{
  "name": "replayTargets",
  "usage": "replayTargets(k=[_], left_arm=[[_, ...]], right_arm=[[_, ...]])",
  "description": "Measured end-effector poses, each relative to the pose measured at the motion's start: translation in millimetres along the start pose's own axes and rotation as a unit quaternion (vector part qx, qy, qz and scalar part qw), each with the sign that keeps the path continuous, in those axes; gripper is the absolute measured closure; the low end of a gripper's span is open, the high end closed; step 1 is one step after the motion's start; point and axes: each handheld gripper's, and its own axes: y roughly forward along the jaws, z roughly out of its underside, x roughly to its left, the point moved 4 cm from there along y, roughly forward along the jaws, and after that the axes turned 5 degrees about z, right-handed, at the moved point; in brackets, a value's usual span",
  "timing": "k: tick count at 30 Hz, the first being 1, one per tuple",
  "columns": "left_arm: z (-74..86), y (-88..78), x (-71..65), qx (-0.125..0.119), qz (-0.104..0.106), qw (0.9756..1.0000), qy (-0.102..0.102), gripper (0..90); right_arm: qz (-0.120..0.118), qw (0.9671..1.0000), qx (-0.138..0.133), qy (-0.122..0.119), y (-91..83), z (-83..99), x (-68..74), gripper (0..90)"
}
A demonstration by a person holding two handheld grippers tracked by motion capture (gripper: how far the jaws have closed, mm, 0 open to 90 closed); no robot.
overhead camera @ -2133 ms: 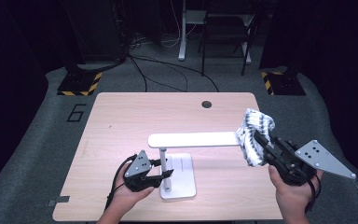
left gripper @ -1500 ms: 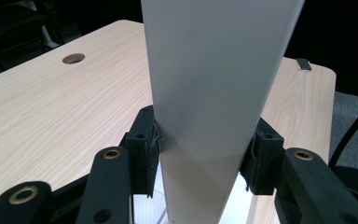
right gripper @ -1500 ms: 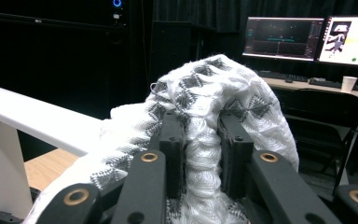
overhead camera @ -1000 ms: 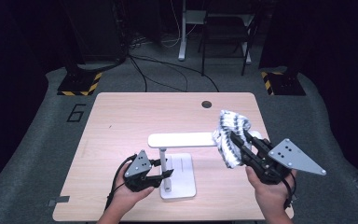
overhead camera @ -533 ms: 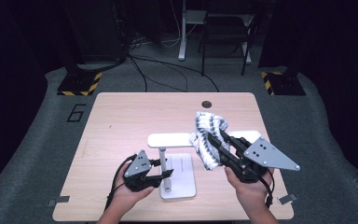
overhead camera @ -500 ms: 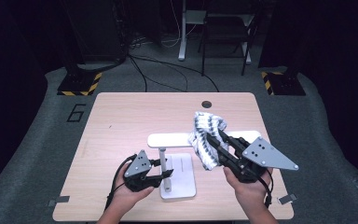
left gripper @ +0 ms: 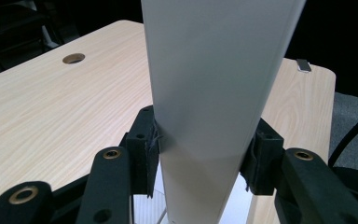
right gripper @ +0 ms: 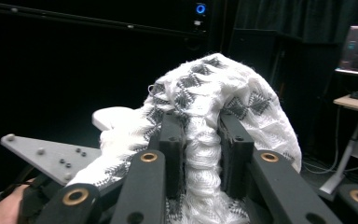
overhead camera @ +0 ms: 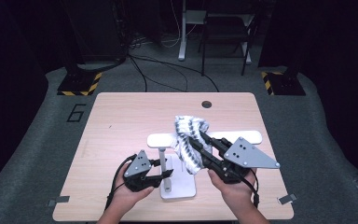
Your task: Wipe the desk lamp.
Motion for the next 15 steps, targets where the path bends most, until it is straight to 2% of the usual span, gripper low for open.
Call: replayTargets(k=[7, 12, 15], left_arm=[[0.0, 0.0, -0.1, -0.001, 0.0, 1.0, -0.001, 54.3], [0.2, 0.6, -0.3, -0.007, 0.002, 1.0, -0.006, 54.2], [0.2, 0.7, -0.4, -0.008, 0.002, 0.9999, -0.006, 54.2]], right_arm=[[-0.018, 0.9998, -0.002, 0.001, 2.0, 0.4, 7.7, 73.9], [-0.042, 0.9991, -0.004, -0.001, 0.1, 2.9, 14.3, 73.9], [-0.046, 0.9989, -0.006, -0.002, -2.7, 4.9, 16.4, 73.9]])
